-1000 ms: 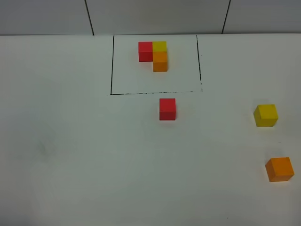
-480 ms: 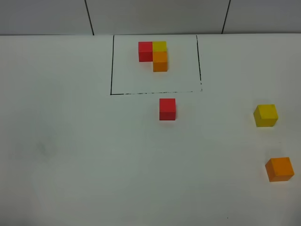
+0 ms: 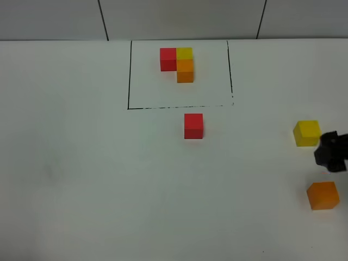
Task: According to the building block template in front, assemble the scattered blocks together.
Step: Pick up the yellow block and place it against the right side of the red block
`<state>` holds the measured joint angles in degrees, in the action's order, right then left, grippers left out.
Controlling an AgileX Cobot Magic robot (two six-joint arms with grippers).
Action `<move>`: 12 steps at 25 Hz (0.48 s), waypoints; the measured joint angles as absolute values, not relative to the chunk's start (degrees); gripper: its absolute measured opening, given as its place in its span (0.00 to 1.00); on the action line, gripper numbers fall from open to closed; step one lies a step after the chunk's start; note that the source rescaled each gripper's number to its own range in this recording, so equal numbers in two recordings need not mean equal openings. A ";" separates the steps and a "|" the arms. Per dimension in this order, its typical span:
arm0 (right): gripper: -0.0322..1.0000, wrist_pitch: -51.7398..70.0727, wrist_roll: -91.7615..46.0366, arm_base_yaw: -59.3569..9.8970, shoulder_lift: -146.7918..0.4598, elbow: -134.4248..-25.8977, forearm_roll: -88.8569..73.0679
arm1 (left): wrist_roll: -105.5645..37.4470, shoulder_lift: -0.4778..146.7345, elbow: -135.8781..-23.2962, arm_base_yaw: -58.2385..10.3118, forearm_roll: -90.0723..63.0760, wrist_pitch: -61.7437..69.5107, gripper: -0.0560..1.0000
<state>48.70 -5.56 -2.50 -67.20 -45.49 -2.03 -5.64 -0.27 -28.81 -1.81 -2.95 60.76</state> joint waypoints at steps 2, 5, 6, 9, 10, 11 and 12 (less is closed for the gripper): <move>1.00 46.62 -5.61 -2.73 -74.43 -48.88 -0.73 | -5.64 -0.27 -28.81 -1.81 -2.95 60.76 0.73; 1.00 44.24 -5.61 -3.07 -83.14 -53.60 0.00 | -5.64 -0.27 -28.81 -1.81 -2.95 60.76 0.73; 1.00 43.57 -5.61 -3.07 -85.52 -55.19 0.00 | -5.64 -0.27 -28.81 -1.81 -2.95 60.76 0.73; 1.00 42.38 -5.56 -3.07 -93.31 -59.44 0.00 | -5.64 -0.27 -28.81 -1.81 -2.95 60.76 0.73; 1.00 42.23 -5.56 -3.07 -95.21 -60.66 0.00 | -5.64 -0.27 -28.81 -1.81 -2.95 60.76 0.73; 1.00 42.23 -5.56 -3.07 -97.28 -62.08 0.00 | -5.64 -0.27 -28.81 -1.81 -2.95 60.76 0.73; 1.00 42.23 -5.50 -3.02 -99.14 -63.40 0.00 | -5.64 -0.27 -28.81 -1.81 -2.95 60.76 0.73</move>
